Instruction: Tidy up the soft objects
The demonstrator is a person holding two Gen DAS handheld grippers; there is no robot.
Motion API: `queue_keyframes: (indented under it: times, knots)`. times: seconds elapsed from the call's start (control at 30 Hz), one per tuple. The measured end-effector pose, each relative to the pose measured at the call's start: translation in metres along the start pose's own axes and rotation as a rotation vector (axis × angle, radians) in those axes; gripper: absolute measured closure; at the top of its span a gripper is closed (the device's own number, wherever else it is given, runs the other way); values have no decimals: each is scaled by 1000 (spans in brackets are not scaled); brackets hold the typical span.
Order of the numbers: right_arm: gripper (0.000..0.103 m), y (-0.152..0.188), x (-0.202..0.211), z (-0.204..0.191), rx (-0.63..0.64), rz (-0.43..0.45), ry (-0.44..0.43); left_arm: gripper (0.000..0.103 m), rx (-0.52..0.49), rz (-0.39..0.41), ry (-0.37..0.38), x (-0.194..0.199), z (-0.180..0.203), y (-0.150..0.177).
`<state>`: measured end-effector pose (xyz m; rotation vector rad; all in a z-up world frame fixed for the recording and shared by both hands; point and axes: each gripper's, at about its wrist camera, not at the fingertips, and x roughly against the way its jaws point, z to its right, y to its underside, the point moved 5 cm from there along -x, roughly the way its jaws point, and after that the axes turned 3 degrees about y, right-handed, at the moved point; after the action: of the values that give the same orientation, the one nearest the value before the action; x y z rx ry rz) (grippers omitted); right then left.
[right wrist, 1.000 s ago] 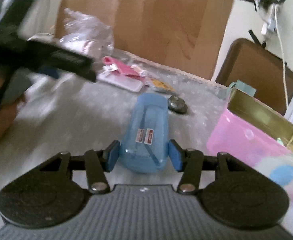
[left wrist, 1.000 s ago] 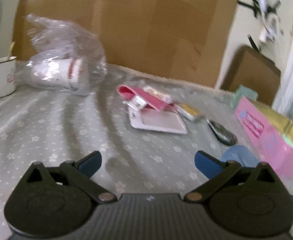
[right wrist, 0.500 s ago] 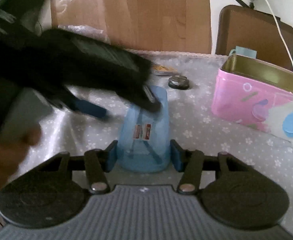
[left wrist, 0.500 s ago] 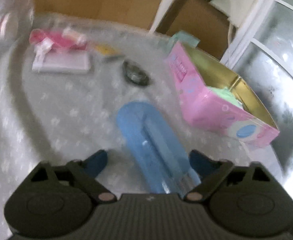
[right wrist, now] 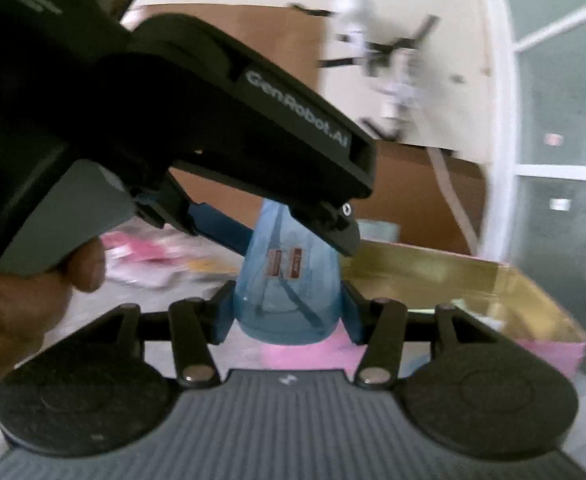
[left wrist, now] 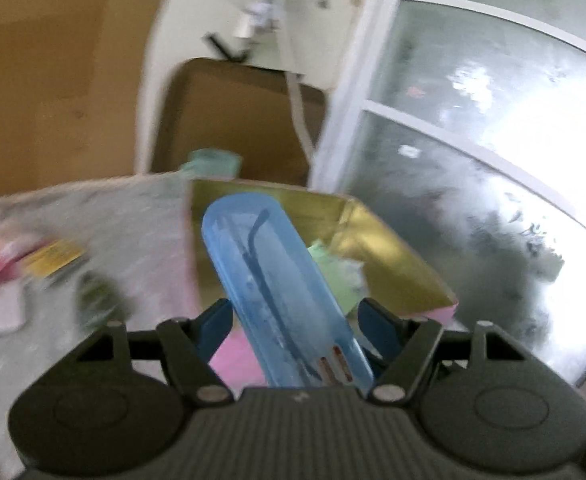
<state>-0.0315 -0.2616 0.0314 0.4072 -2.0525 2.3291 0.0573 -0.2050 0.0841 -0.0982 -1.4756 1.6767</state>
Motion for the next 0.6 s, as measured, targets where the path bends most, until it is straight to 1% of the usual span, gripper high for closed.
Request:
queue_keyframes:
  times: [0.1,0.13,0.17,0.2,0.23,0.27,0.3,0.33,0.37,0.4,0.5,0.6]
  knots:
    - [47,-3,-22,41,-34,-23,97,30,-22,-8,-5,-41,18,-17]
    - [47,-2,-32,57,-42,-40,143,30,-26,-14,-14,-57,23,-21]
    - [47,-1,-42,69,-45,-53,180,29,-26,-21,-28,-69,27,-21]
    - [47,1,-50,80,-41,-64,223,26,-19,-29,-47,-85,29,-21]
    - [45,3,-62,92,-30,-79,282,24,-12,-39,-65,-97,29,-20]
    - [44,6,-72,102,-19,-94,331,24,-1,-53,-86,-107,26,-18]
    - [41,10,-81,110,-9,-116,361,24,8,-67,-105,-114,24,-15]
    - [35,14,-89,116,-4,-141,373,24,17,-79,-116,-116,22,-11]
    - [34,17,-85,121,-33,-129,356,24,24,-85,-117,-114,18,-7]
    - [34,17,-82,122,-57,-122,357,21,22,-83,-119,-111,14,-3]
    - [35,18,-66,111,-51,-82,340,12,-6,-76,-190,-97,1,1]
    - [35,22,-47,99,-84,-45,308,10,-36,-48,-263,-70,-13,3]
